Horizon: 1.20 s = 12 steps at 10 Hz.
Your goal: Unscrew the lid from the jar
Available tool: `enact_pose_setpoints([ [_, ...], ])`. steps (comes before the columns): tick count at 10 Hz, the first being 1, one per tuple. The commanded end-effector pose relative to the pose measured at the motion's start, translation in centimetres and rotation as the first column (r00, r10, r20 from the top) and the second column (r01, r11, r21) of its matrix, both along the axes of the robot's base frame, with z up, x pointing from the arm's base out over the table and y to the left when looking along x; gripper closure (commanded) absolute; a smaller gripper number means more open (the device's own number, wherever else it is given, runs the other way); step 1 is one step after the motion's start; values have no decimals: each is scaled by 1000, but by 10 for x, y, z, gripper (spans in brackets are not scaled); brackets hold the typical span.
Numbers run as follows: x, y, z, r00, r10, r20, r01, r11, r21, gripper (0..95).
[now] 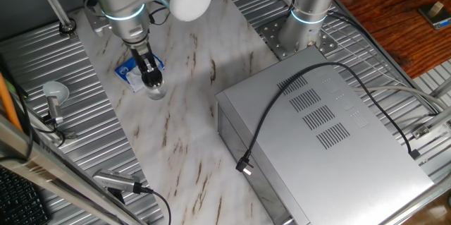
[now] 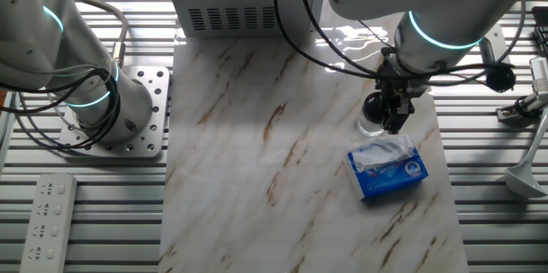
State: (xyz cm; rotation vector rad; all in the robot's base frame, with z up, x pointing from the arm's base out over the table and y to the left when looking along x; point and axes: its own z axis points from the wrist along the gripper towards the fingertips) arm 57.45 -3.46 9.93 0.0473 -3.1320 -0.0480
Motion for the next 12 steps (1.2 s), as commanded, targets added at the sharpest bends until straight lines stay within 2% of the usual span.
enact_pose_setpoints([
  [1, 0, 0, 0, 1000, 5, 1, -5, 1000, -3, 380],
  [6, 0, 0, 0, 1000, 20, 2, -20, 1000, -2, 380],
  [10, 0, 0, 0, 994, 106, 20, -106, 994, -3, 380],
  [12, 0, 0, 0, 983, 181, 33, -181, 983, -2, 380],
])
